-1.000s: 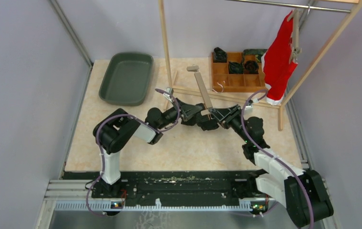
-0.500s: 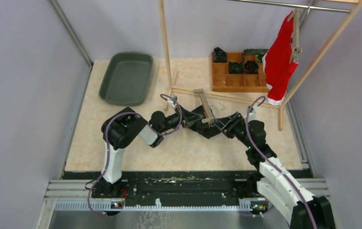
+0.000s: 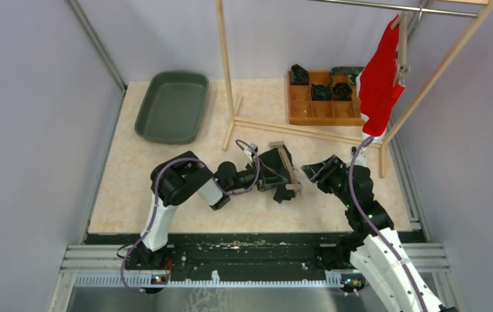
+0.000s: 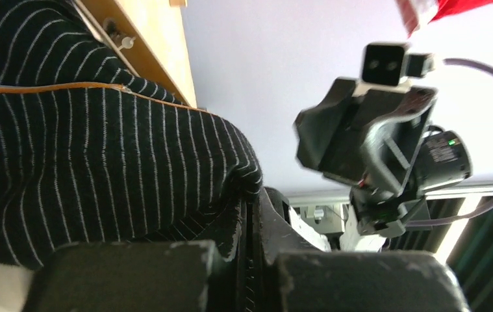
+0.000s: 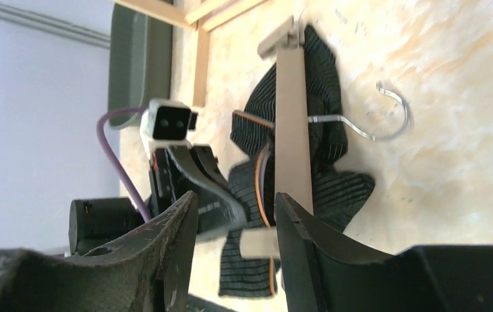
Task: Clip the underwear to the hanger
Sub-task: Clamp the underwear onto the hanger.
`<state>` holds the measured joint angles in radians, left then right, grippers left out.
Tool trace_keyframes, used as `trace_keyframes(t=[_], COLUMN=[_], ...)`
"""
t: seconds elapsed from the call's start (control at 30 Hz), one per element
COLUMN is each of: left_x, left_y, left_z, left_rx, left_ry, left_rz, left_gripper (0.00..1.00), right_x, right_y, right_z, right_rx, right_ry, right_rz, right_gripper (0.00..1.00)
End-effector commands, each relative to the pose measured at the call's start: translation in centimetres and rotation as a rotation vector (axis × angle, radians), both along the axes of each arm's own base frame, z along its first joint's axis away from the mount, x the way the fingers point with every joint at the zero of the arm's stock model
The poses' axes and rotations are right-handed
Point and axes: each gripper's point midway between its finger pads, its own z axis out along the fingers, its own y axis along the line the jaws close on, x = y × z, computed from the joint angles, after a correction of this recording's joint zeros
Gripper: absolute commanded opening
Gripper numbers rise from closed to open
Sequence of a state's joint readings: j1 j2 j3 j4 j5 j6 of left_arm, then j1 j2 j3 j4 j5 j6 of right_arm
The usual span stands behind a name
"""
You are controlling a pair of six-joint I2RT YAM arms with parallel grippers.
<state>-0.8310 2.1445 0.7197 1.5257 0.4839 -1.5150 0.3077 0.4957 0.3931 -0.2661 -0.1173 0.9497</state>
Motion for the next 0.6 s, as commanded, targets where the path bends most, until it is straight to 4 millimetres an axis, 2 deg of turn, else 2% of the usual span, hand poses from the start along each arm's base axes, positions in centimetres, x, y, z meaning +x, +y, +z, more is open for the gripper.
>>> trace_keyframes(t=[0.0, 0.07, 0.1, 0.13, 0.2, 0.27, 0.3, 0.37, 0.5, 0.57], left_x=[-3.7, -5.0, -5.5, -5.9, -6.4, -6.6, -6.6, -6.4, -5.4, -4.2], left_y=[-0.5, -1.0, -1.1, -1.0, -0.6, -0.2, 0.0, 0.2, 0.4, 0.5], left_z=[3.6, 2.9, 2.6, 2.2, 1.1, -0.4, -0.4, -1.0, -1.8, -2.6], left_rx=[-0.170, -0.160, -0.155, -0.143, -0.090, -0.007, 0.026, 0.099, 0.252, 0.358], left_ry=[-0.137, -0.128, -0.123, -0.116, -0.101, -0.084, -0.111, -0.116, -0.170, -0.197], left_rz=[-0.107, -0.163, -0.190, -0.210, -0.231, -0.218, -0.210, -0.196, -0.158, -0.115], left_gripper=[0.00, 0.00, 0.05, 0.21, 0.43, 0.60, 0.67, 0.75, 0.79, 0.83], right_x=[1.0, 1.7, 2.1, 2.5, 3.3, 4.2, 4.6, 5.2, 6.5, 7.0], right_y=[-2.2, -2.2, -2.1, -1.9, -1.6, -1.2, -0.9, -0.8, -0.8, -0.8], right_z=[2.8, 3.5, 3.7, 3.8, 3.9, 4.1, 3.7, 3.4, 1.9, 1.1], right_rx=[-0.170, -0.206, -0.222, -0.237, -0.260, -0.277, -0.291, -0.318, -0.389, -0.420], right_ry=[-0.089, -0.113, -0.113, -0.118, -0.126, -0.133, -0.132, -0.130, -0.105, -0.082], right_rz=[-0.059, -0.049, -0.042, -0.031, -0.009, 0.005, 0.026, 0.036, 0.062, 0.072], right_gripper=[0.47, 0.48, 0.48, 0.48, 0.48, 0.49, 0.49, 0.49, 0.52, 0.53])
